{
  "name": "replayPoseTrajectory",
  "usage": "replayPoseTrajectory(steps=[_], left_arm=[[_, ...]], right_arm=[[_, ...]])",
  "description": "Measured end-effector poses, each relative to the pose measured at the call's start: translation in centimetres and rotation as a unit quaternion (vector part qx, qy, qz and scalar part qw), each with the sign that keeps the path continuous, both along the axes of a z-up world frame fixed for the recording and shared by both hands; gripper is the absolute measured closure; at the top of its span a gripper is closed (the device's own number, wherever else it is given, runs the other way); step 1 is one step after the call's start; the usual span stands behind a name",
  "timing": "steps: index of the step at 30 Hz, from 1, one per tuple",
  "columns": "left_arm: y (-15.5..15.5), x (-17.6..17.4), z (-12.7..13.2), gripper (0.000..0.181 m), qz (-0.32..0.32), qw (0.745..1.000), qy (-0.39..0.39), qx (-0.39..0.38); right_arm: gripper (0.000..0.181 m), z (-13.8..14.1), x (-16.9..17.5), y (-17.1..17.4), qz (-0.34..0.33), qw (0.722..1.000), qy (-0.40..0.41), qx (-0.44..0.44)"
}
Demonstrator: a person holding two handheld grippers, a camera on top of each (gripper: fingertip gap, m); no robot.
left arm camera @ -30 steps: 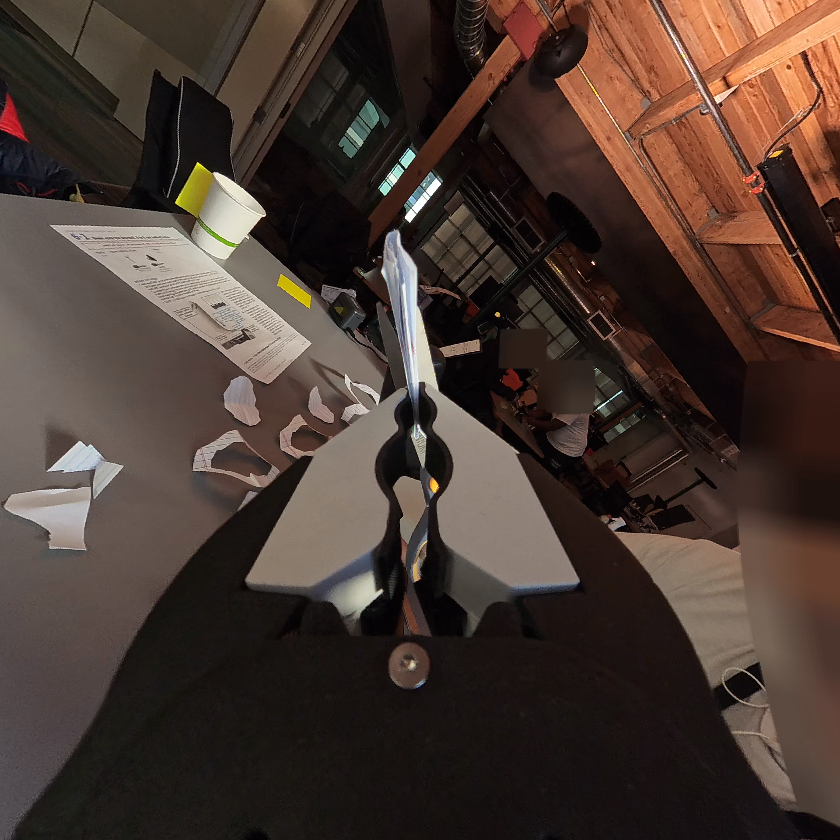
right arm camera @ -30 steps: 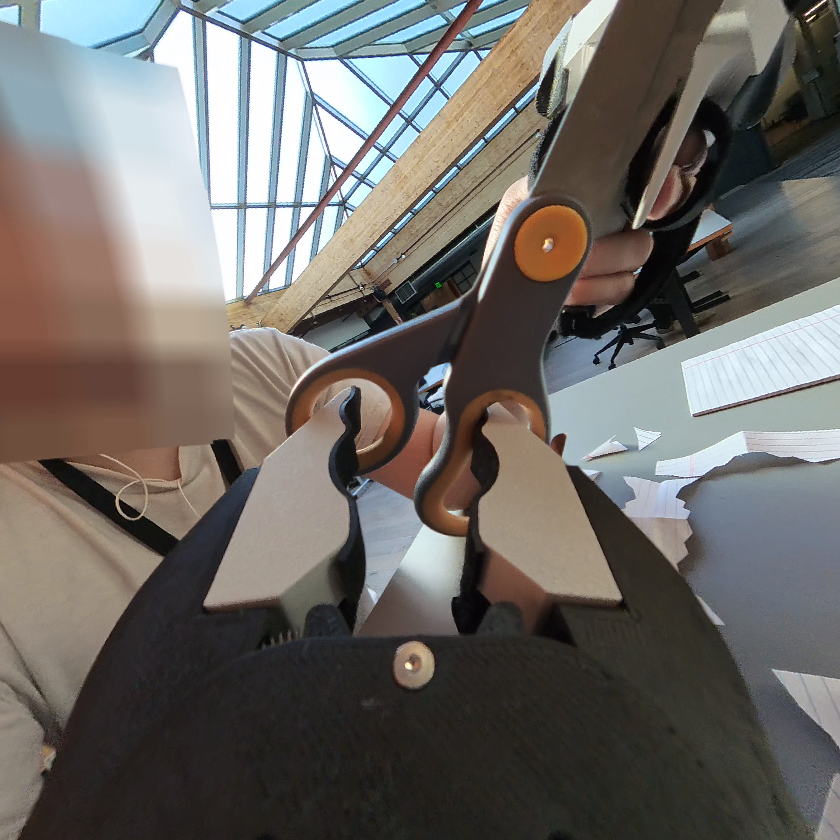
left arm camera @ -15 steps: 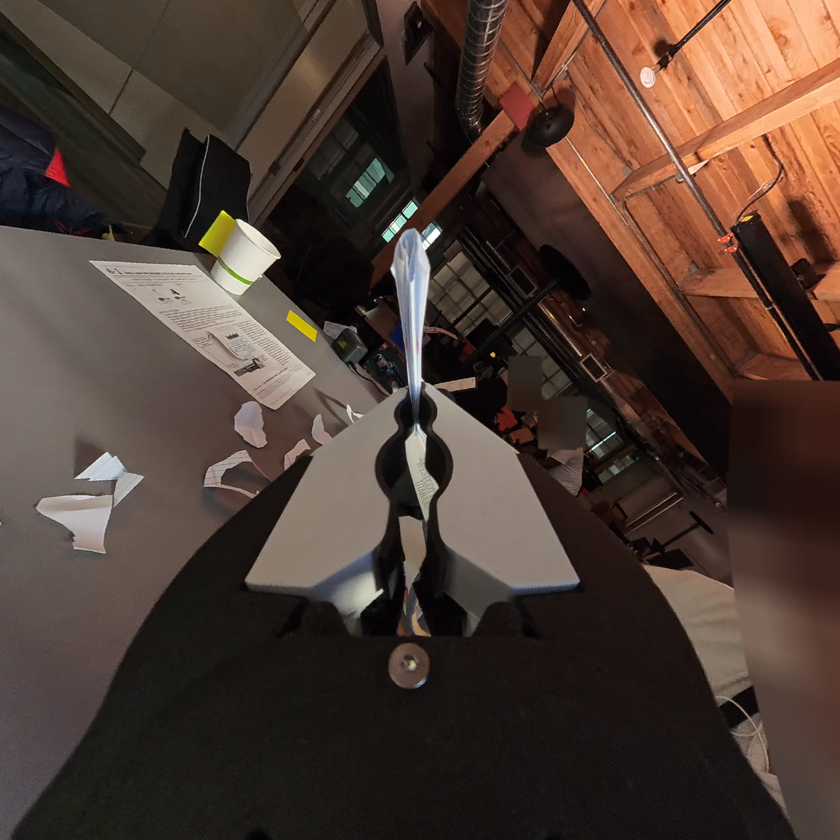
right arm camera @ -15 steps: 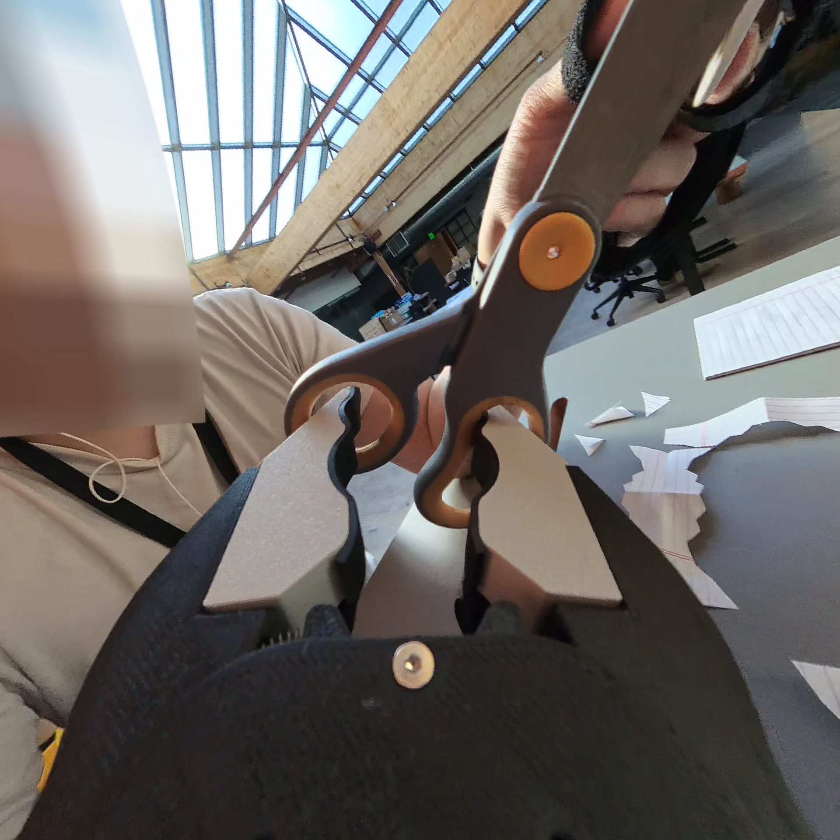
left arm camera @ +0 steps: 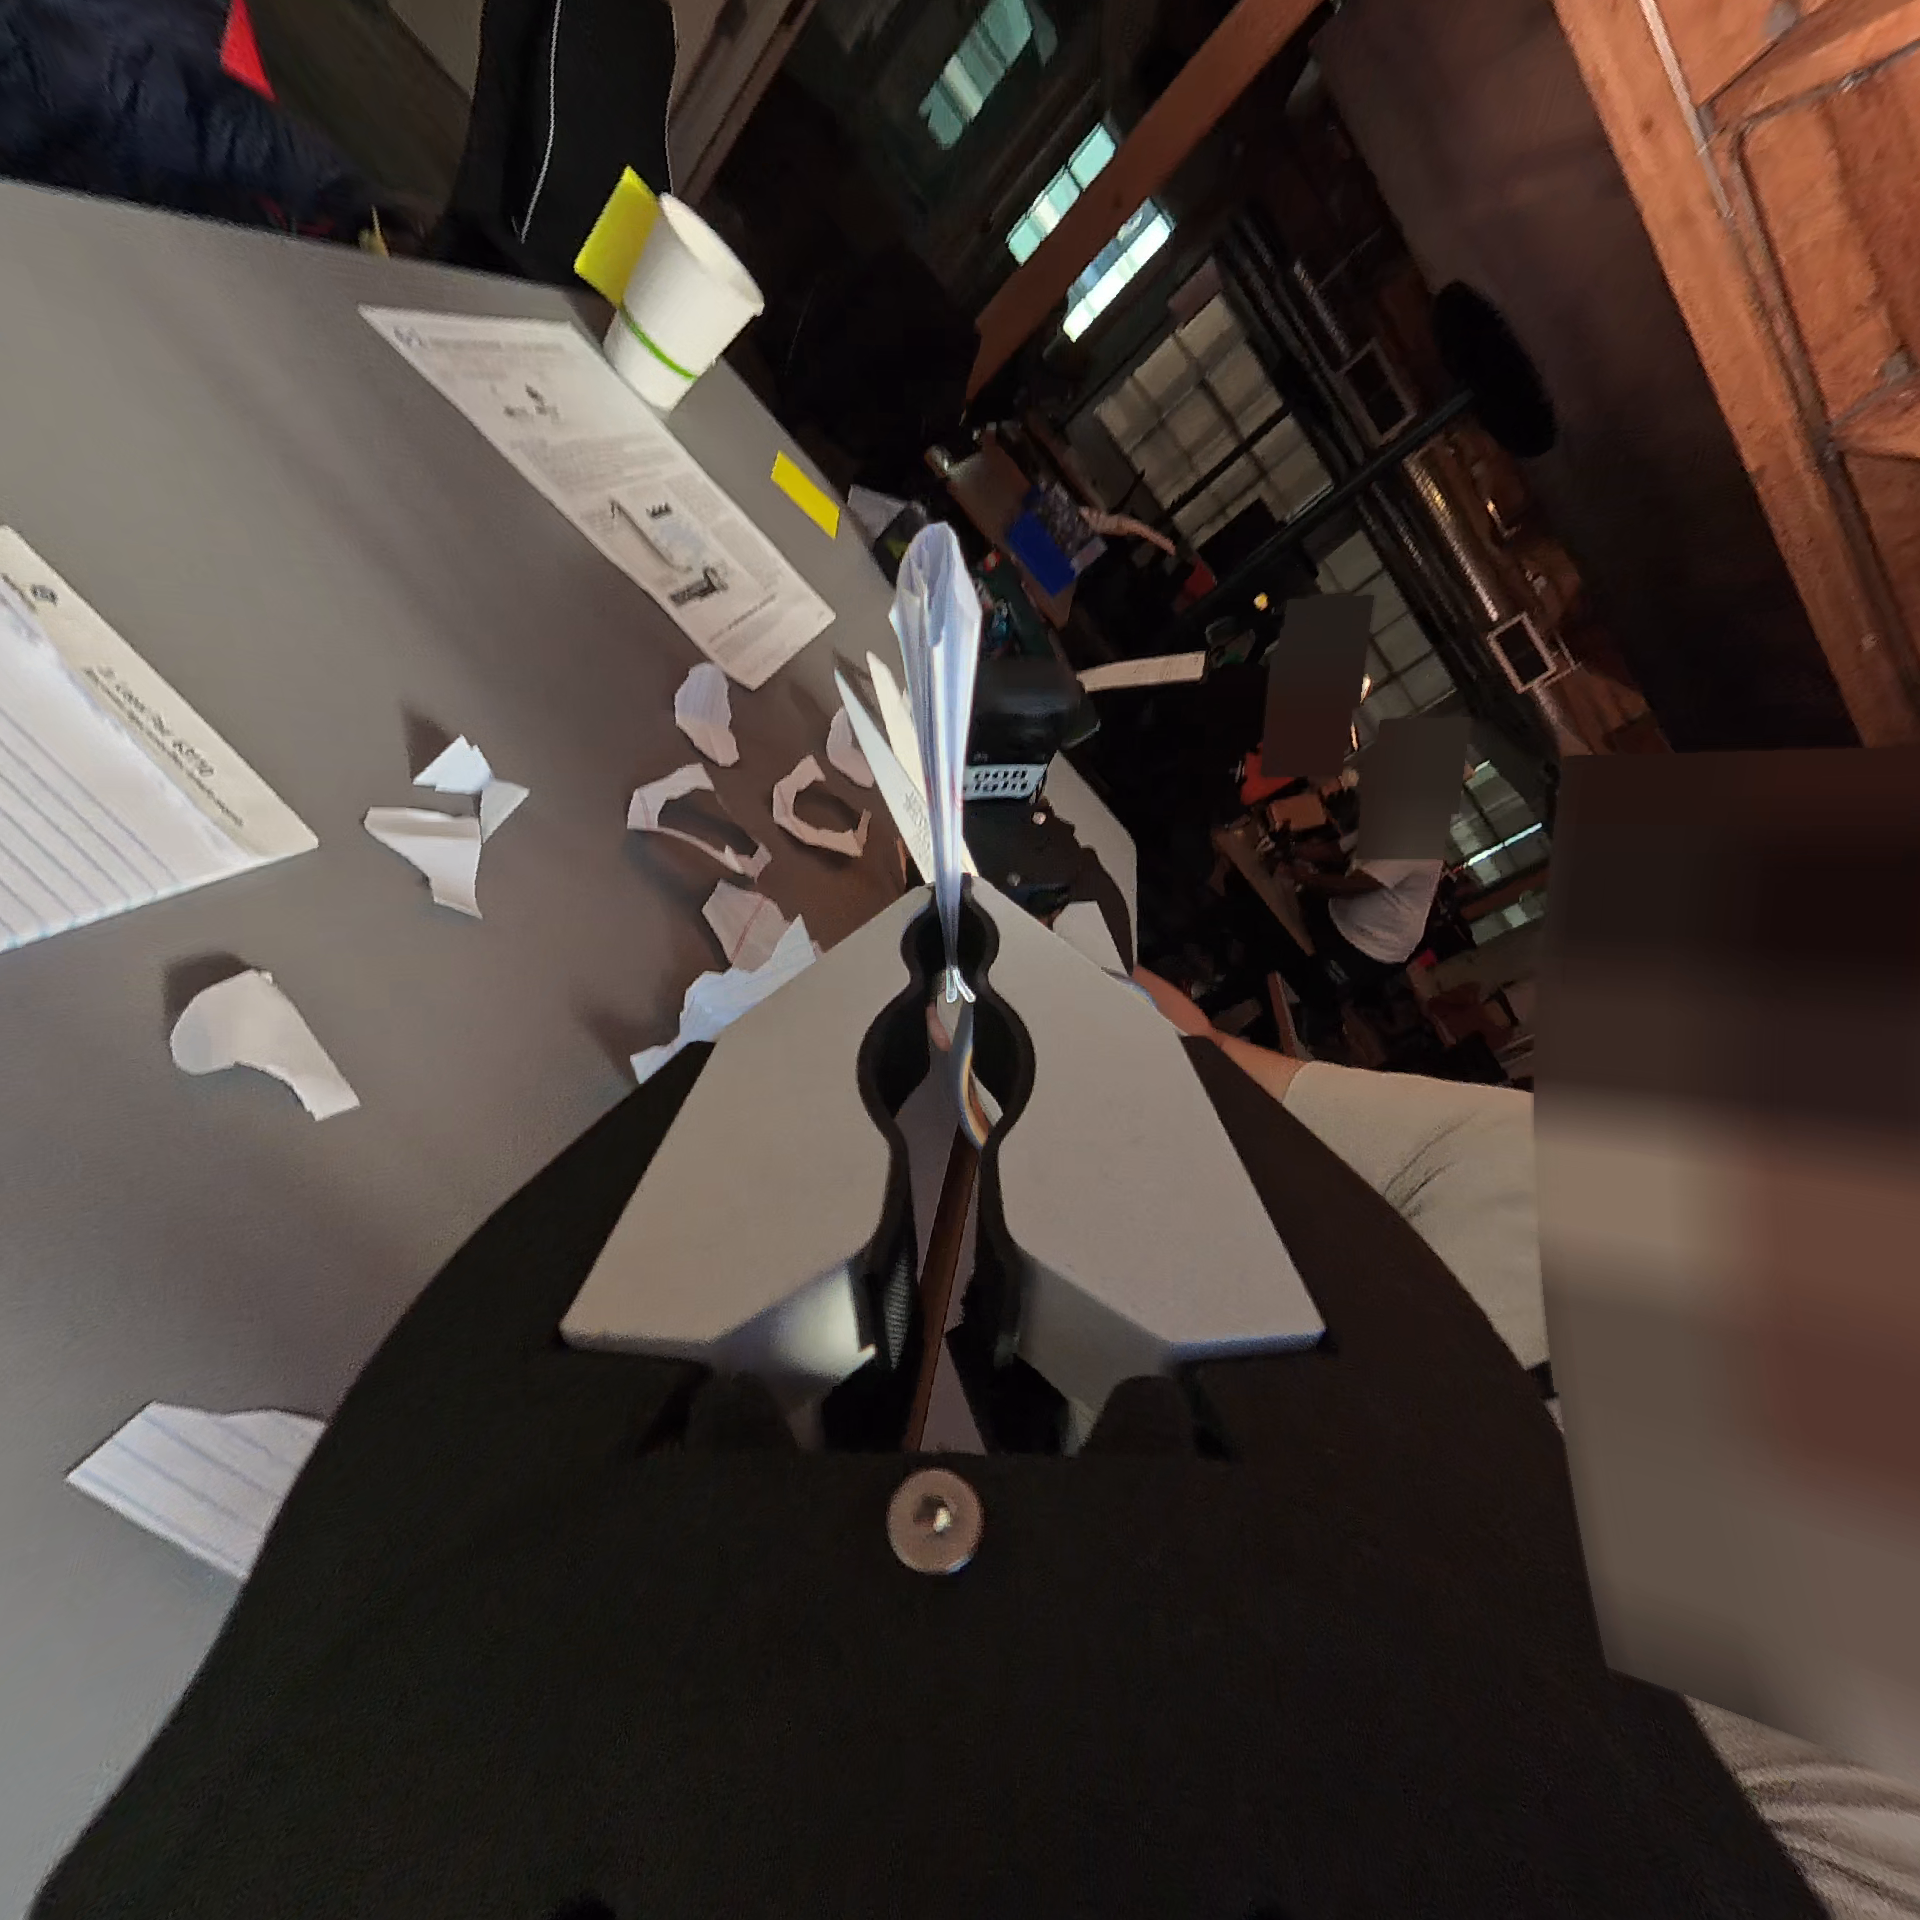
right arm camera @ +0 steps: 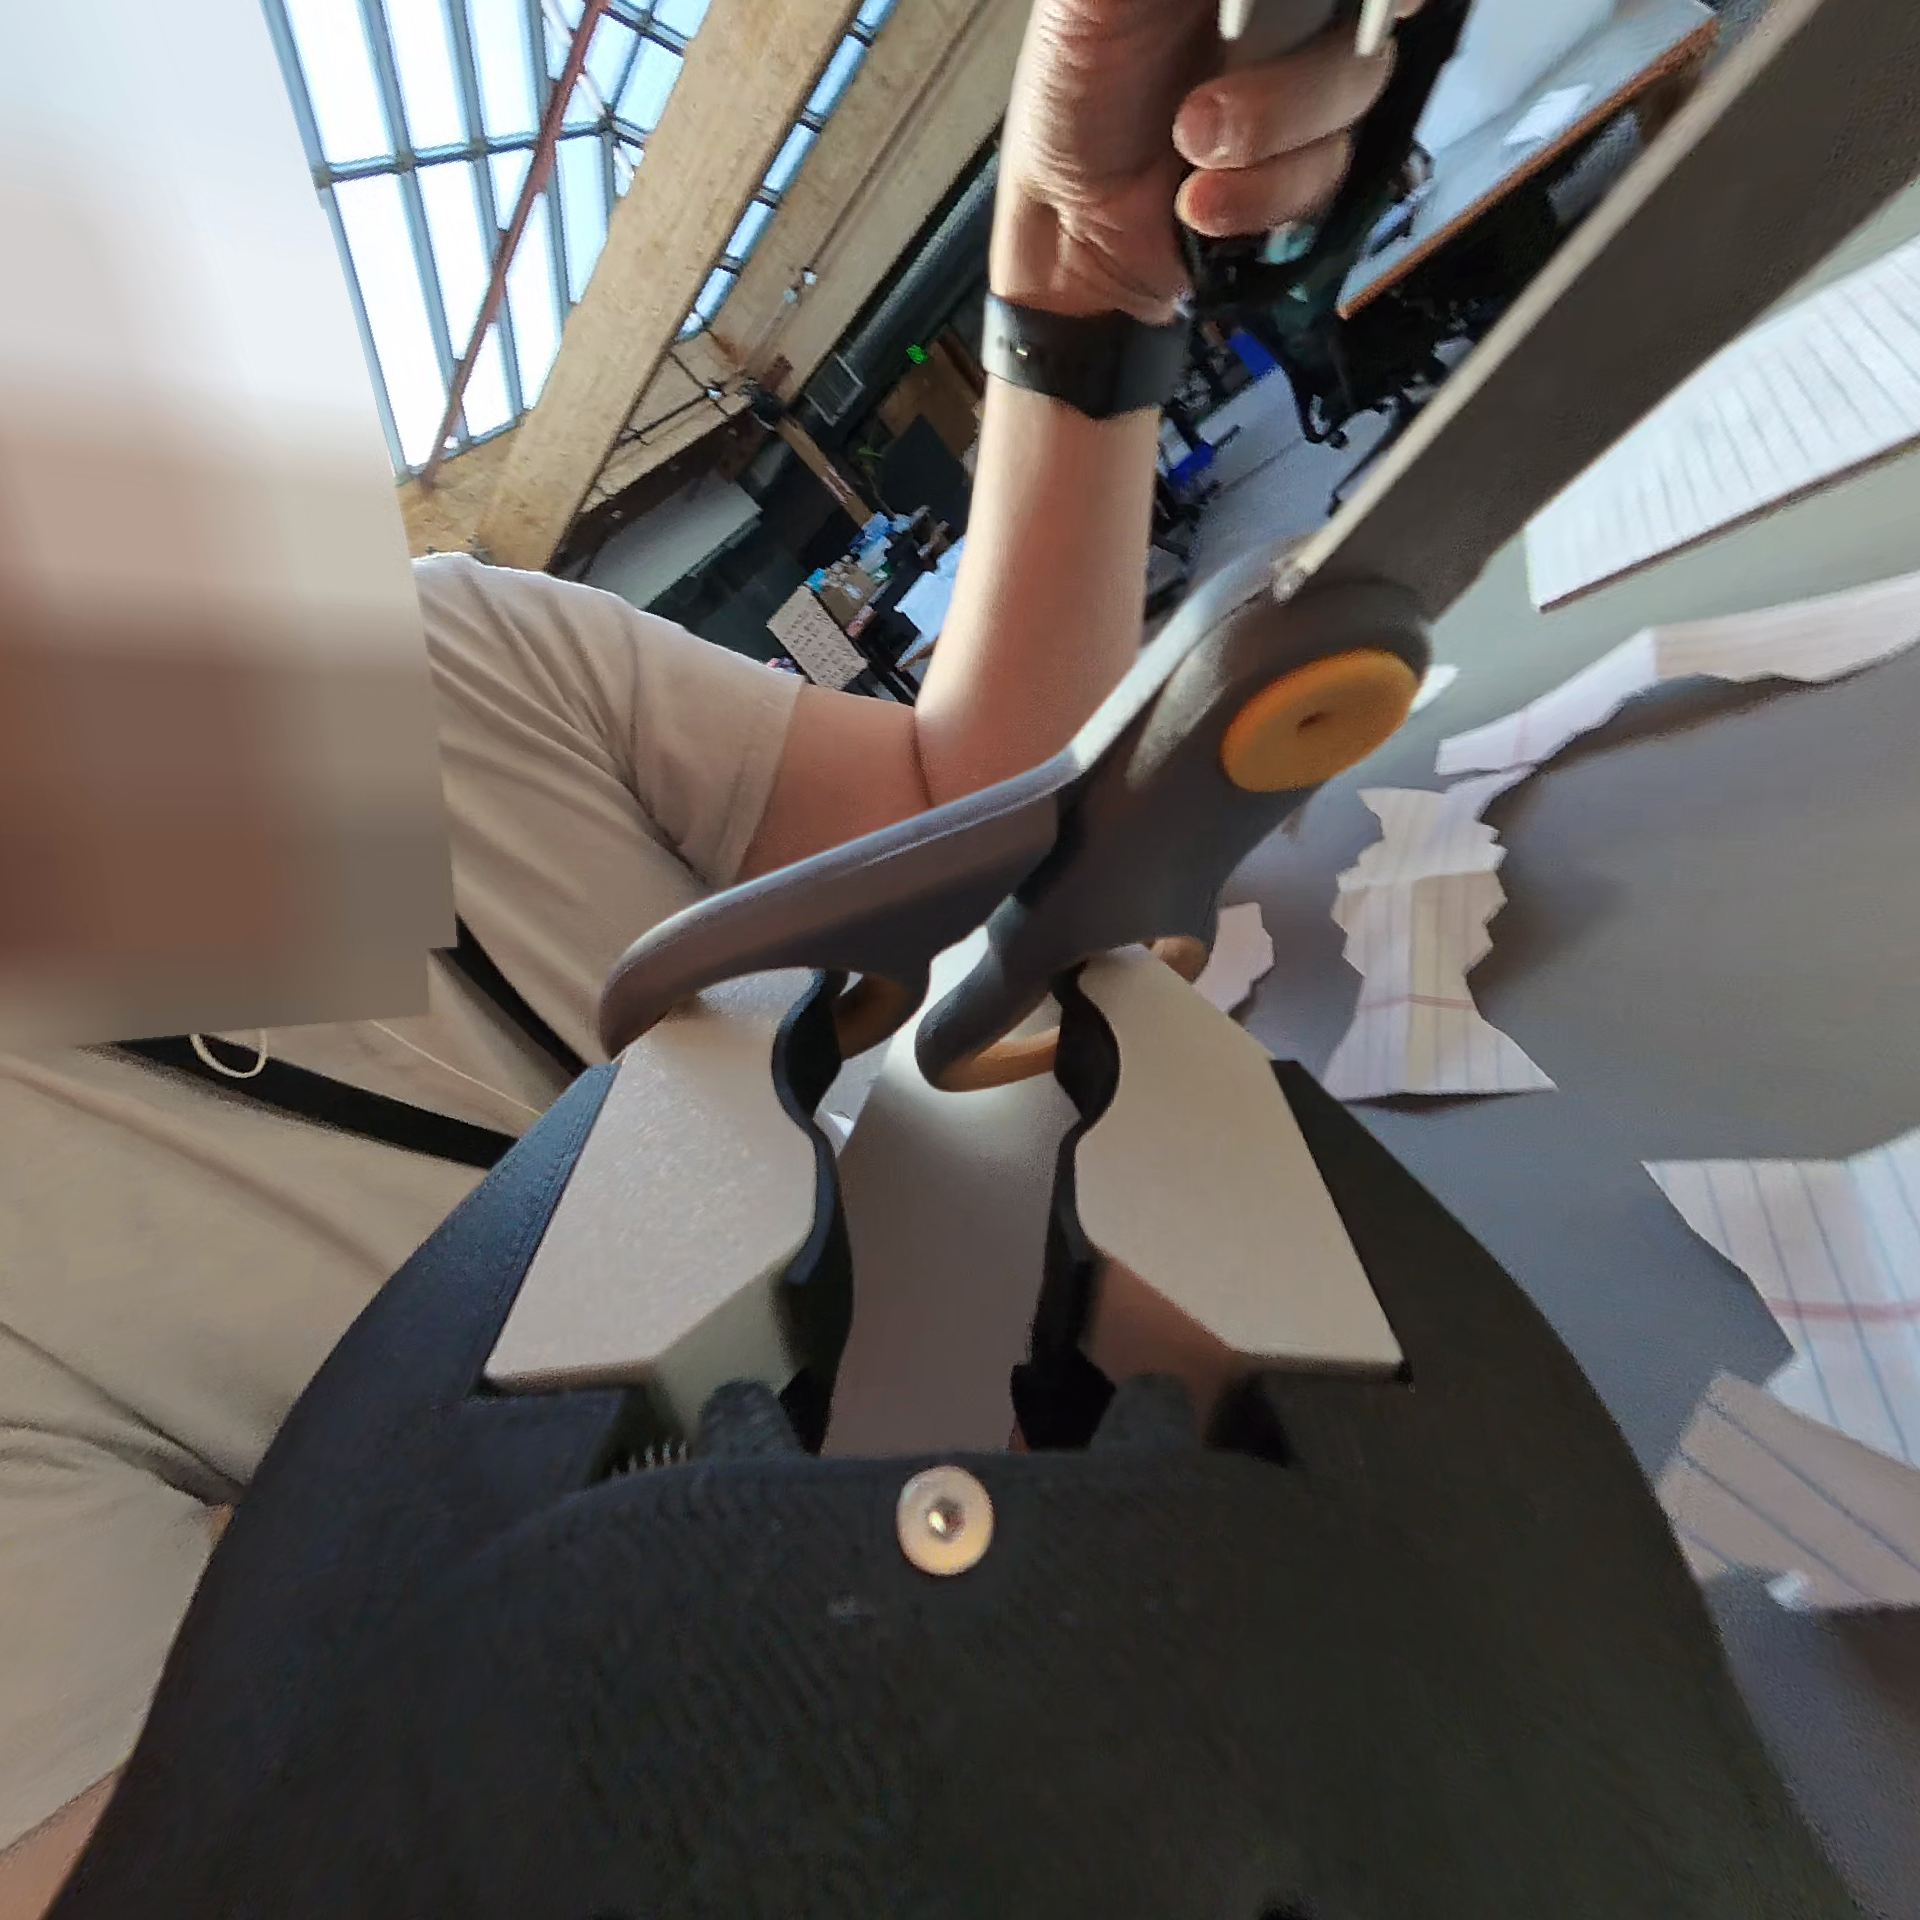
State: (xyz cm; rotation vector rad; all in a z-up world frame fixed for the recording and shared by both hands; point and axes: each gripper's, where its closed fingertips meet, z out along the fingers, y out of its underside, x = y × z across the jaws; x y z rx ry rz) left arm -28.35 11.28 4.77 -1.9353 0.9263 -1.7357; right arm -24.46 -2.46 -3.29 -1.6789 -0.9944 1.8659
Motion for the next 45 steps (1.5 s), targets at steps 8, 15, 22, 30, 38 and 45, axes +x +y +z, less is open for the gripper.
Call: replayPoseTrajectory(steps=[8, 15, 22, 30, 38, 45], left_arm=[[-2.5, 0.3, -4.6, 0.181, -0.088, 0.99, 0.107, -0.02], [-2.5, -0.2, -5.7, 0.181, -0.099, 0.987, 0.124, -0.038], [-2.4, -1.5, -5.9, 0.181, -0.103, 0.987, 0.117, -0.05], [-3.8, -1.1, -6.8, 0.181, -0.148, 0.978, 0.136, -0.057], [-4.9, -1.1, -7.5, 0.181, -0.181, 0.97, 0.153, -0.053], [-5.3, -1.3, -7.8, 0.181, -0.192, 0.967, 0.16, -0.051]], right_arm=[[0.148, -6.0, 1.7, -0.5, 0.001, 0.97, -0.242, 0.028], [0.152, -4.2, 0.2, -2.1, 0.058, 0.987, -0.148, -0.009], [0.151, -4.7, 2.0, -2.6, 0.087, 0.986, -0.144, -0.014], [0.151, -5.5, 3.2, -2.5, 0.088, 0.981, -0.174, 0.005], [0.152, -6.0, 3.3, -3.0, 0.103, 0.977, -0.186, -0.002], [0.152, -6.1, 3.3, -3.4, 0.116, 0.975, -0.187, -0.009]])
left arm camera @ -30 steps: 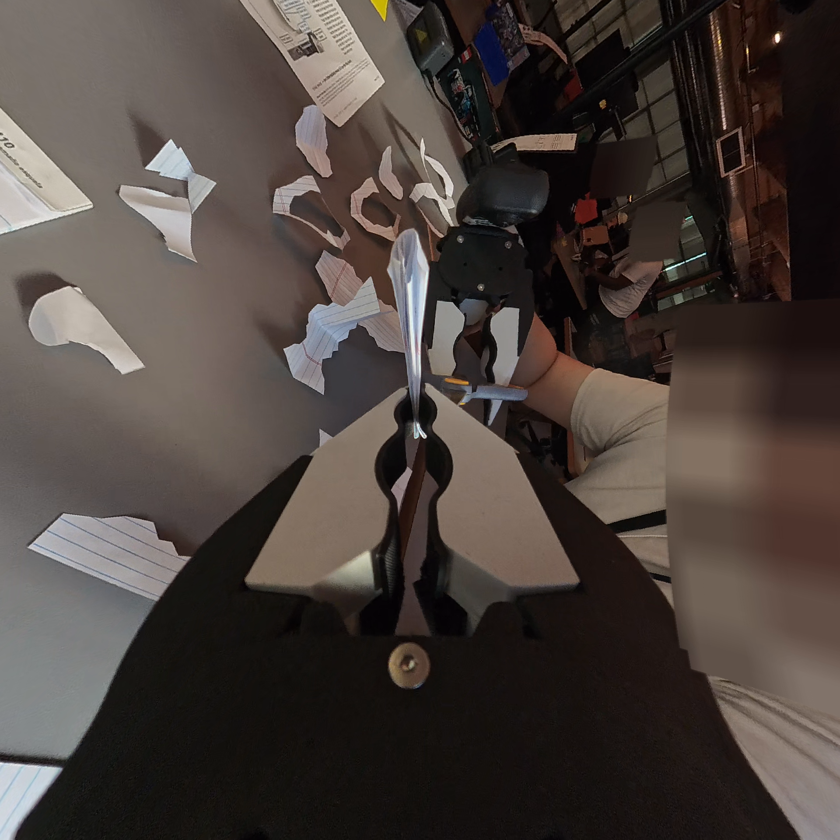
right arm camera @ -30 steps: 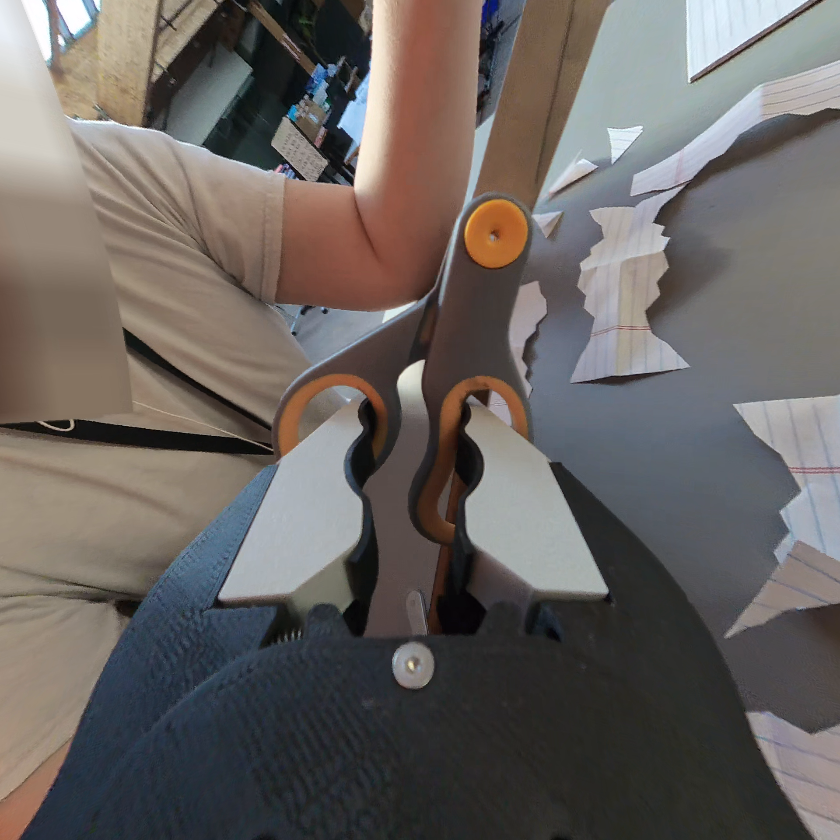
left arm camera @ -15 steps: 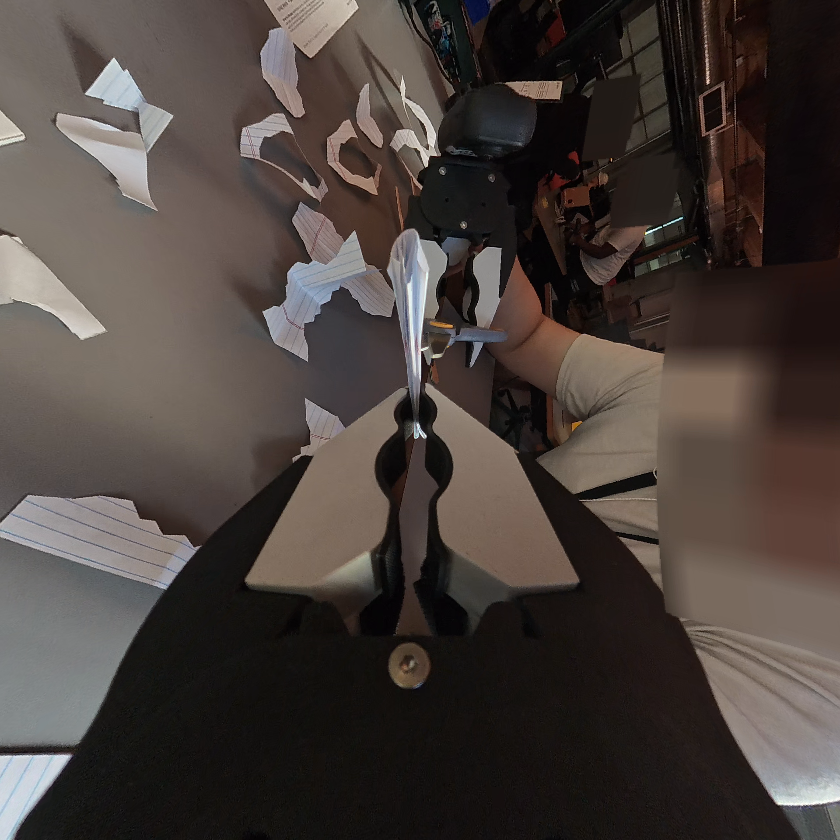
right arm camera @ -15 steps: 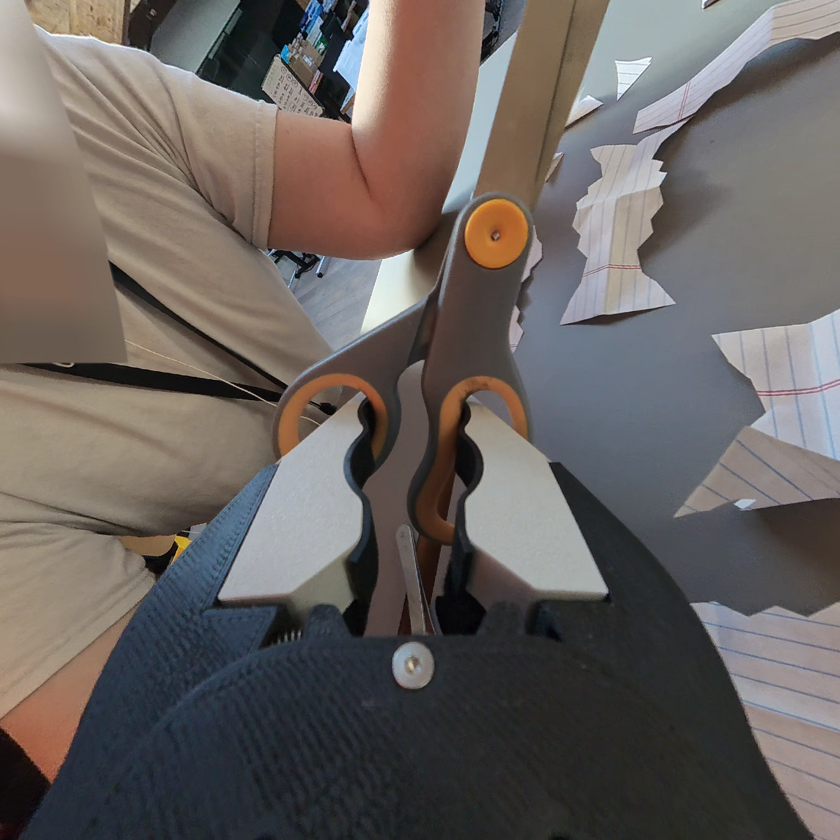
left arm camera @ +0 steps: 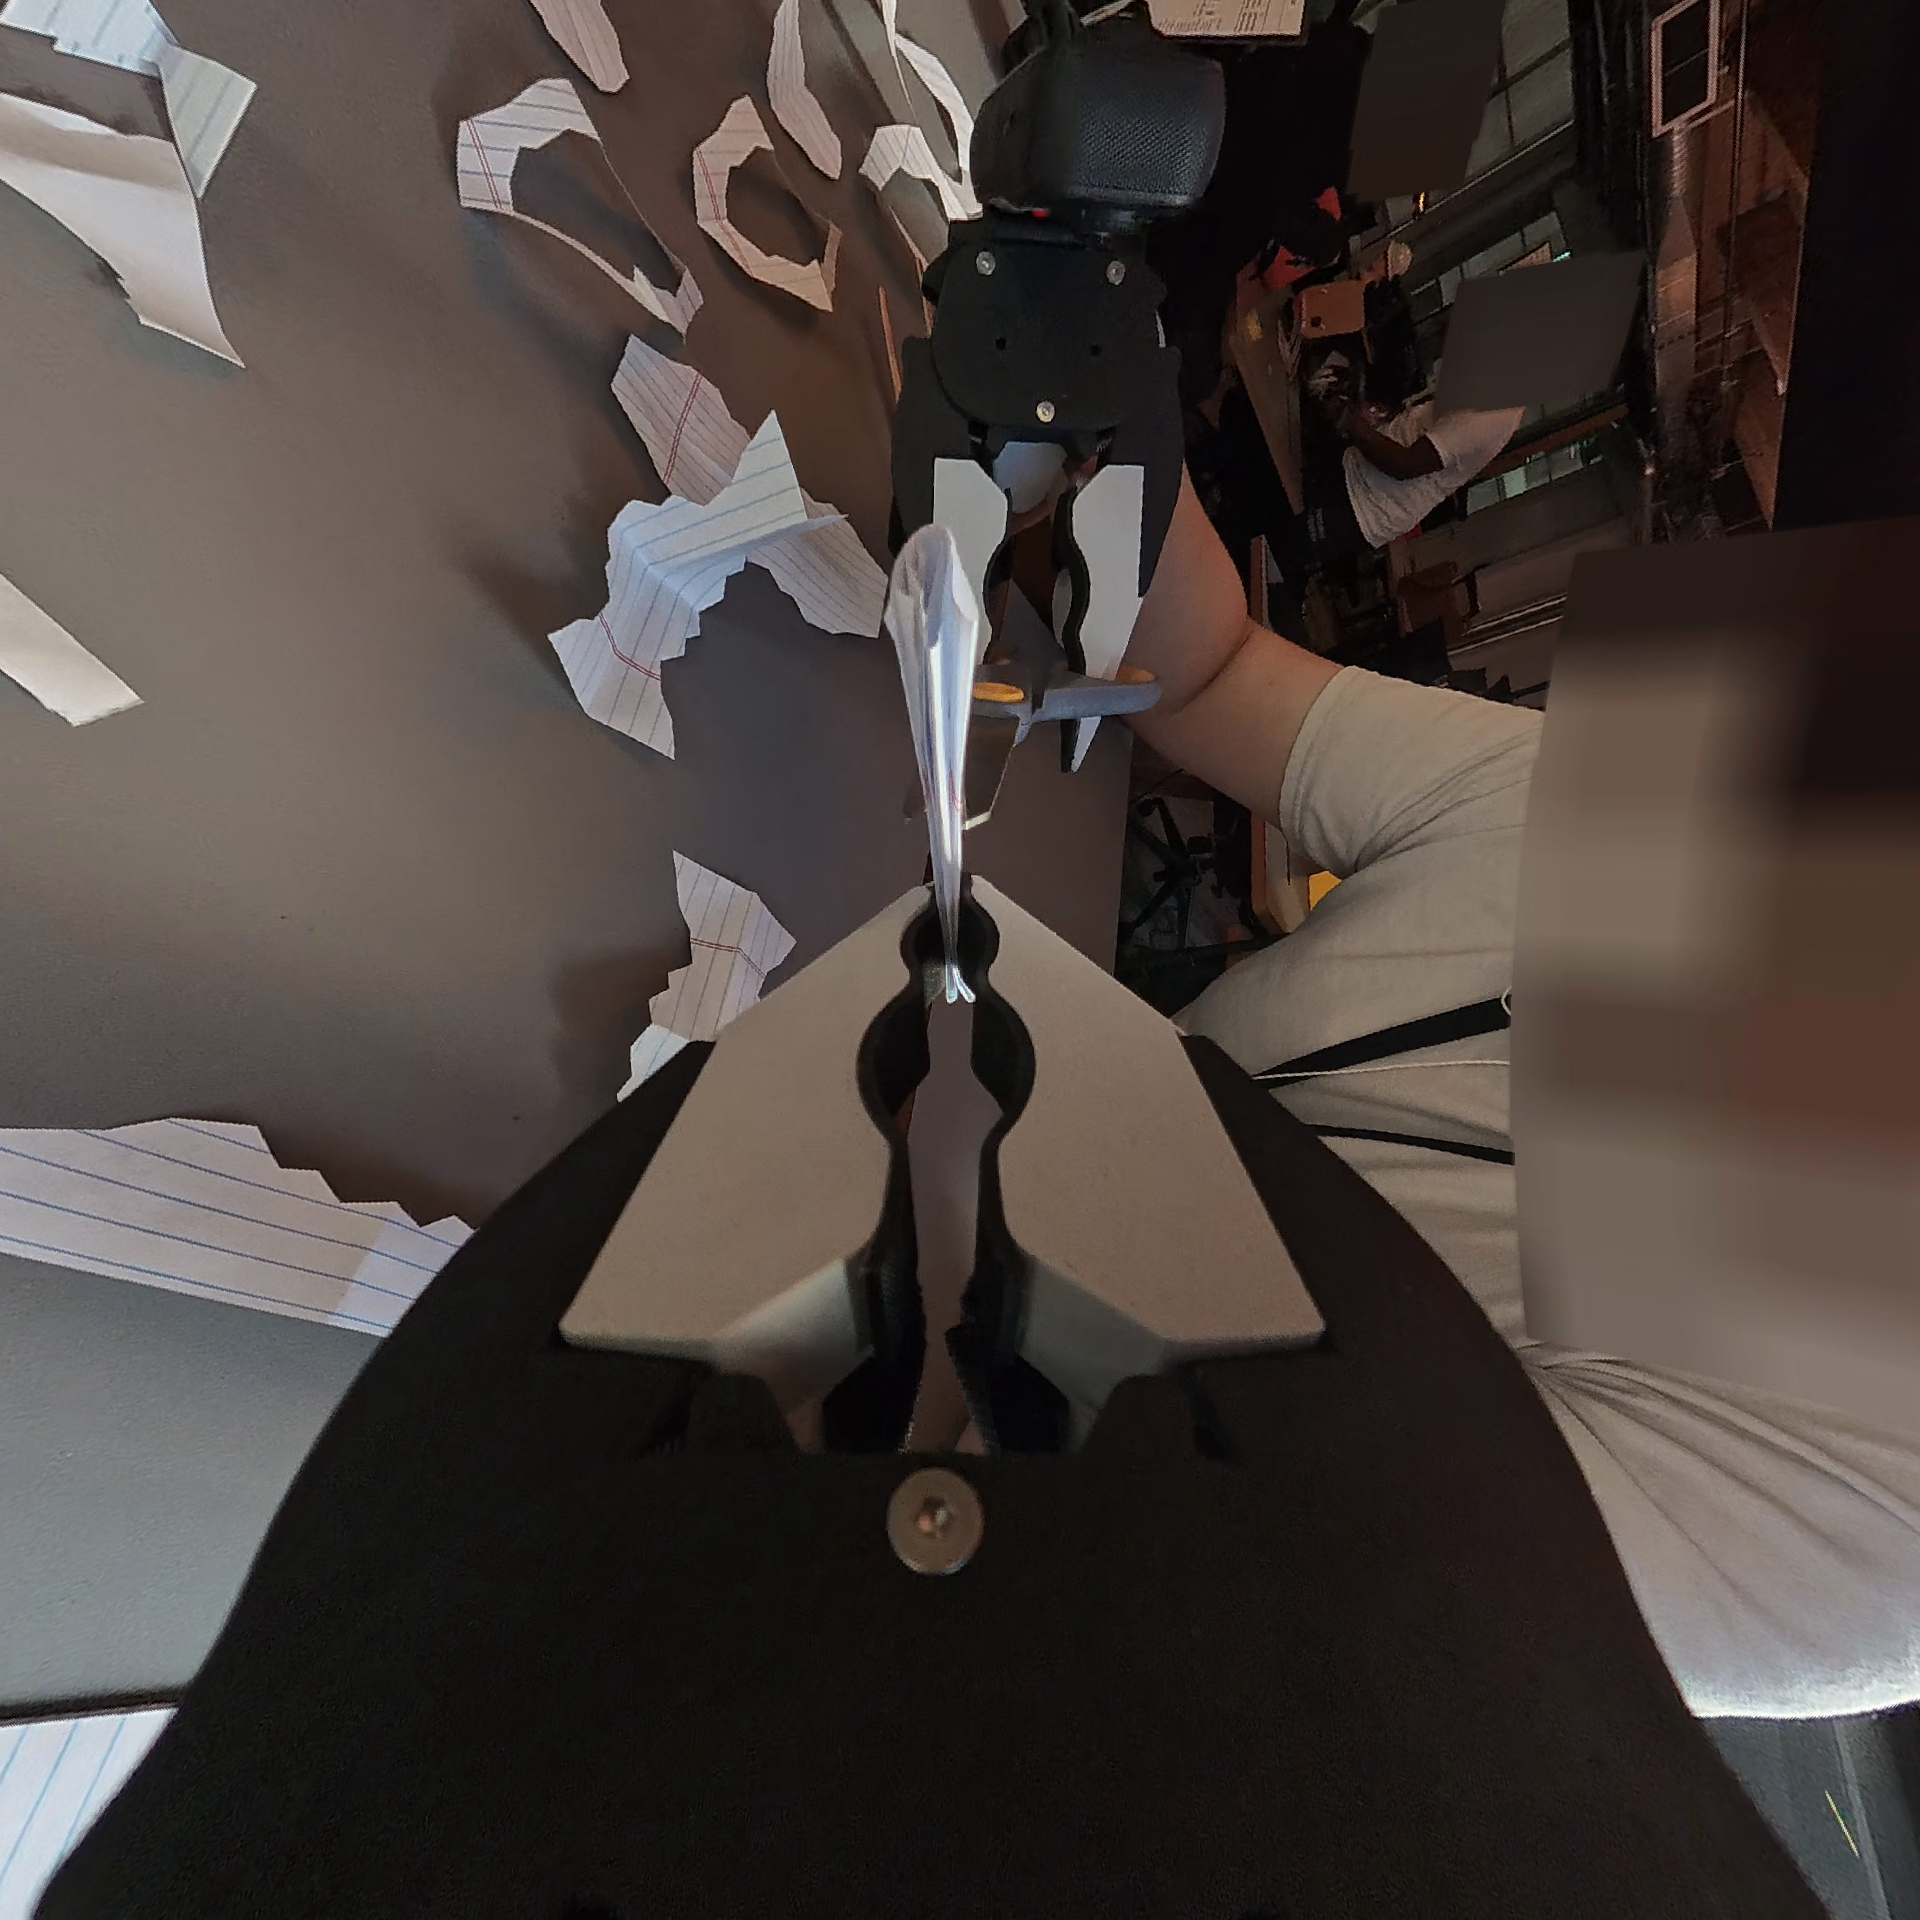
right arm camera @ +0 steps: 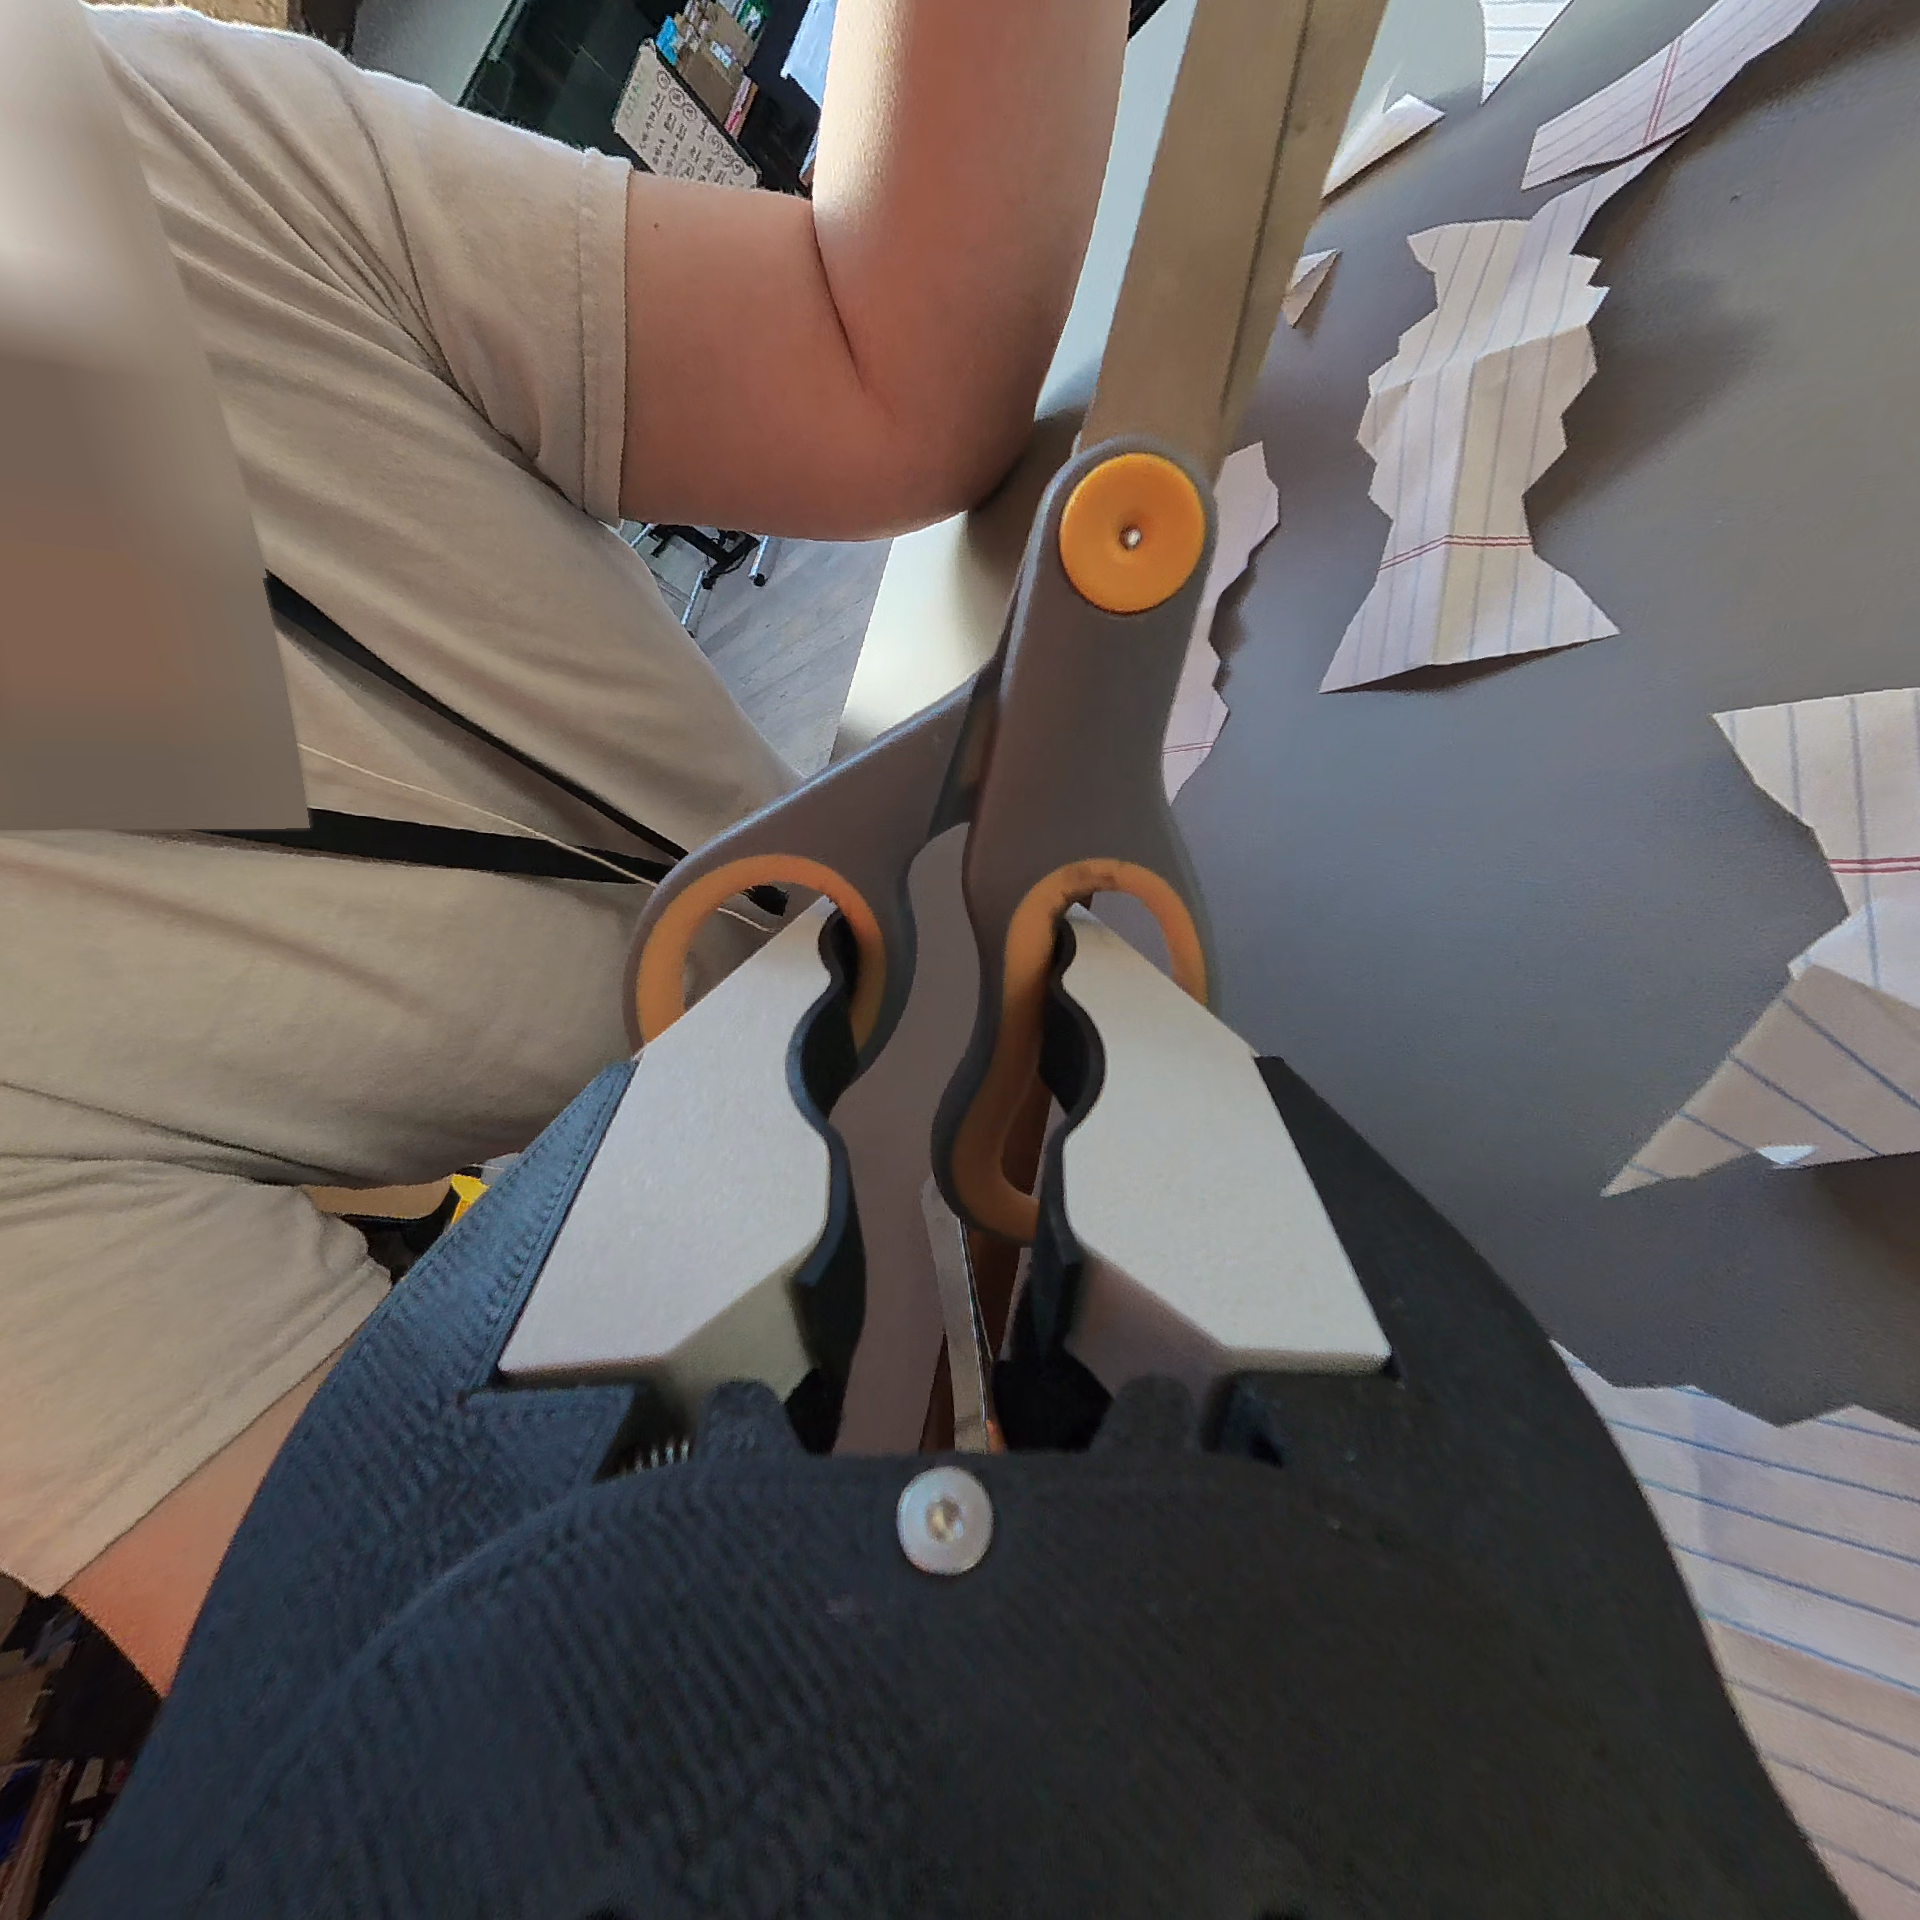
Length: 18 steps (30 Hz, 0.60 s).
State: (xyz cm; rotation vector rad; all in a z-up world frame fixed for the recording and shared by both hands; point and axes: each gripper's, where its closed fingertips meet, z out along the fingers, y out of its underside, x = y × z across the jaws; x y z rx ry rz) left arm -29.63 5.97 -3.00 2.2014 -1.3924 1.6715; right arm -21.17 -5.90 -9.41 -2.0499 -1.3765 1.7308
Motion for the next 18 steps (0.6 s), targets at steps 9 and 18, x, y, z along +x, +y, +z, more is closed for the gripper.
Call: replayPoseTrajectory(steps=[9, 18], left_arm=[[-0.5, 0.03, -0.24, 0.181, -0.015, 1.0, 0.006, 0.002], [-1.0, -0.09, -0.68, 0.181, -0.03, 0.999, 0.018, 0.006]], right_arm=[[0.156, -0.11, -0.08, -0.39, 0.01, 1.0, -0.005, 0.003], [0.155, -0.13, 0.05, -0.9, 0.025, 1.0, -0.004, -0.009]])
